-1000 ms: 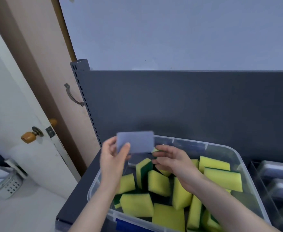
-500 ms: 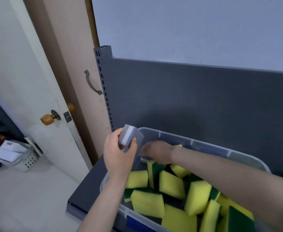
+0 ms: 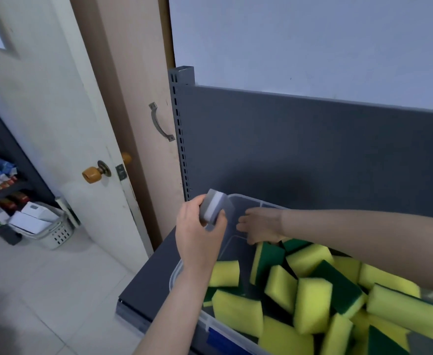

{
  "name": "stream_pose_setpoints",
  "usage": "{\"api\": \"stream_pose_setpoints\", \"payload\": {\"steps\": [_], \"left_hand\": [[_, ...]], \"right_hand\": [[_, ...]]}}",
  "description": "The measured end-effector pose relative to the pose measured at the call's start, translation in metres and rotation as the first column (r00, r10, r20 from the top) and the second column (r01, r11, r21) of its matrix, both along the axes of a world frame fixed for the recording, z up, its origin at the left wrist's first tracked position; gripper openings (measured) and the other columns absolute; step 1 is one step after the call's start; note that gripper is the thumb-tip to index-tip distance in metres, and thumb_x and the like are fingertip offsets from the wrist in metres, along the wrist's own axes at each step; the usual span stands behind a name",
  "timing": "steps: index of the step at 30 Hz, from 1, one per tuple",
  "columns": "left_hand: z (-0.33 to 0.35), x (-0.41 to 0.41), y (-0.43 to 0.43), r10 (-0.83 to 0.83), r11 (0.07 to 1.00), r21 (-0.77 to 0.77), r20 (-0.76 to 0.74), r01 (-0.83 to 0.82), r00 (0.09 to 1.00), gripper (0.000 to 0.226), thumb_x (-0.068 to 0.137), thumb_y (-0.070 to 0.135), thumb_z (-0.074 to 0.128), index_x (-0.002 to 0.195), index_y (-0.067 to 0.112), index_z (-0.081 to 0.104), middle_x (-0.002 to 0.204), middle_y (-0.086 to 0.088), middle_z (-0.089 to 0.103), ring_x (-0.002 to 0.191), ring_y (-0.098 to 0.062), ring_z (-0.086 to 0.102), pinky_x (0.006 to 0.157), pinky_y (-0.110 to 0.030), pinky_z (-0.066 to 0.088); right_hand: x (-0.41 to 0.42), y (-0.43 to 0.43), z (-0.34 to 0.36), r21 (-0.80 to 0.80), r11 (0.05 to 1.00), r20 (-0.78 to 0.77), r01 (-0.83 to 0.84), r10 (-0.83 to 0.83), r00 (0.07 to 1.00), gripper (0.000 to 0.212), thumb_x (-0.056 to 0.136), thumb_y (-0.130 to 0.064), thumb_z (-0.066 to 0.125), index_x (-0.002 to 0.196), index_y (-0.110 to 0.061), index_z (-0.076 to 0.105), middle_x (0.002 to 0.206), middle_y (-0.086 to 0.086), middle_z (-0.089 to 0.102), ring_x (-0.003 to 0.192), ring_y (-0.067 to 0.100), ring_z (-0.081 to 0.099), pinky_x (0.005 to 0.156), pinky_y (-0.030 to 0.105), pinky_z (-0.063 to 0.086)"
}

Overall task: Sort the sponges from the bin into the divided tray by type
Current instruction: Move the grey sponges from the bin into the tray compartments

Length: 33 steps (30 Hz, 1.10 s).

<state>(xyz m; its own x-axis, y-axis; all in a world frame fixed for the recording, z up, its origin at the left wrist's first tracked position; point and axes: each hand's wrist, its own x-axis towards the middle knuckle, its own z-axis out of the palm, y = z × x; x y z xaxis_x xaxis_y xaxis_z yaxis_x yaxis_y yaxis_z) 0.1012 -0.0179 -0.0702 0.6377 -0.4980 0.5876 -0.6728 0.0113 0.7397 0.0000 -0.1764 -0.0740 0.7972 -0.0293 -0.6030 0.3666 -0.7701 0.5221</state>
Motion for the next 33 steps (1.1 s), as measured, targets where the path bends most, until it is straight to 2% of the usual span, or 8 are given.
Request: {"api": "stream_pose_setpoints", "payload": {"steps": [4,7,11,17,20,23,26,33], "left_hand": [[0.001,-0.001,0.002,-0.025,1.0,-0.001,-0.014,0.025,1.0,0.035,0.077,0.019,0.074,0.111,0.017,0.061,0.097,0.011,0.057,0.087,-0.003,0.051,0.073,-0.009,0.04],[0.002,-0.001,0.002,-0.039,0.999,-0.006,-0.022,0.039,0.999,0.035,0.077,0.017,0.074,0.11,0.017,0.061,0.098,0.011,0.057,0.088,-0.001,0.05,0.074,-0.005,0.039],[0.004,-0.005,0.005,-0.101,0.995,0.021,-0.04,0.102,0.994,0.035,0.078,0.016,0.074,0.111,0.018,0.061,0.098,0.01,0.057,0.086,0.002,0.047,0.073,-0.002,0.037],[0.017,-0.04,0.009,-0.31,0.938,0.126,-0.113,0.323,0.944,0.036,0.081,0.026,0.072,0.114,0.022,0.058,0.103,0.01,0.056,0.089,0.01,0.05,0.066,-0.007,0.039],[0.027,-0.077,0.01,-0.41,0.902,0.097,-0.106,0.42,0.906,0.038,0.08,0.027,0.072,0.115,0.023,0.059,0.102,0.012,0.056,0.09,0.006,0.053,0.067,-0.011,0.046],[0.032,-0.113,0.013,-0.494,0.861,0.096,-0.073,0.499,0.867,0.04,0.079,0.024,0.073,0.117,0.023,0.06,0.101,0.013,0.055,0.086,-0.003,0.053,0.069,-0.012,0.042],[0.034,-0.149,0.019,-0.563,0.818,0.089,-0.077,0.568,0.823,0.042,0.077,0.018,0.075,0.117,0.019,0.061,0.102,0.013,0.054,0.09,-0.001,0.049,0.071,-0.01,0.039],[0.041,-0.232,0.026,-0.724,0.682,0.1,-0.049,0.725,0.688,0.041,0.077,0.018,0.076,0.115,0.018,0.062,0.097,0.024,0.051,0.09,0.003,0.046,0.075,-0.004,0.036]], "right_hand": [[-0.034,0.004,0.028,0.224,0.972,0.42,0.077,-0.168,0.892,0.032,0.065,-0.03,0.075,0.091,-0.016,0.064,0.099,0.003,0.059,0.093,0.025,0.055,0.074,0.033,0.045],[-0.073,0.024,0.042,0.528,0.816,0.626,0.235,-0.561,0.541,0.037,0.066,-0.038,0.075,0.096,-0.023,0.06,0.095,-0.005,0.061,0.089,0.018,0.059,0.07,0.029,0.044],[-0.119,0.069,0.053,0.848,0.5,0.519,0.175,-0.851,-0.08,0.048,0.074,-0.039,0.071,0.118,-0.031,0.054,0.111,-0.012,0.06,0.098,0.009,0.057,0.079,0.025,0.046],[-0.168,0.125,0.058,0.978,0.156,0.074,-0.137,-0.877,-0.474,0.026,0.073,-0.028,0.076,0.09,-0.024,0.057,0.083,-0.005,0.066,0.078,0.014,0.062,0.065,0.031,0.048],[-0.187,0.151,0.056,0.945,0.155,-0.046,-0.289,-0.81,-0.584,0.026,0.075,-0.023,0.075,0.094,-0.029,0.058,0.086,-0.007,0.068,0.081,0.012,0.064,0.069,0.033,0.052],[-0.212,0.174,0.051,0.906,0.258,-0.043,-0.335,-0.731,-0.681,0.034,0.077,-0.019,0.073,0.104,-0.032,0.057,0.09,-0.01,0.068,0.082,0.007,0.064,0.067,0.022,0.051],[-0.241,0.195,0.046,0.863,0.335,-0.09,-0.378,-0.635,-0.768,0.043,0.079,-0.016,0.072,0.112,-0.035,0.053,0.095,-0.009,0.068,0.085,0.009,0.065,0.071,0.025,0.052],[-0.314,0.233,0.045,0.793,0.424,-0.197,-0.437,-0.501,-0.843,0.065,0.084,-0.013,0.067,0.135,-0.043,0.04,0.102,-0.003,0.065,0.089,0.012,0.065,0.075,0.025,0.051]]}}
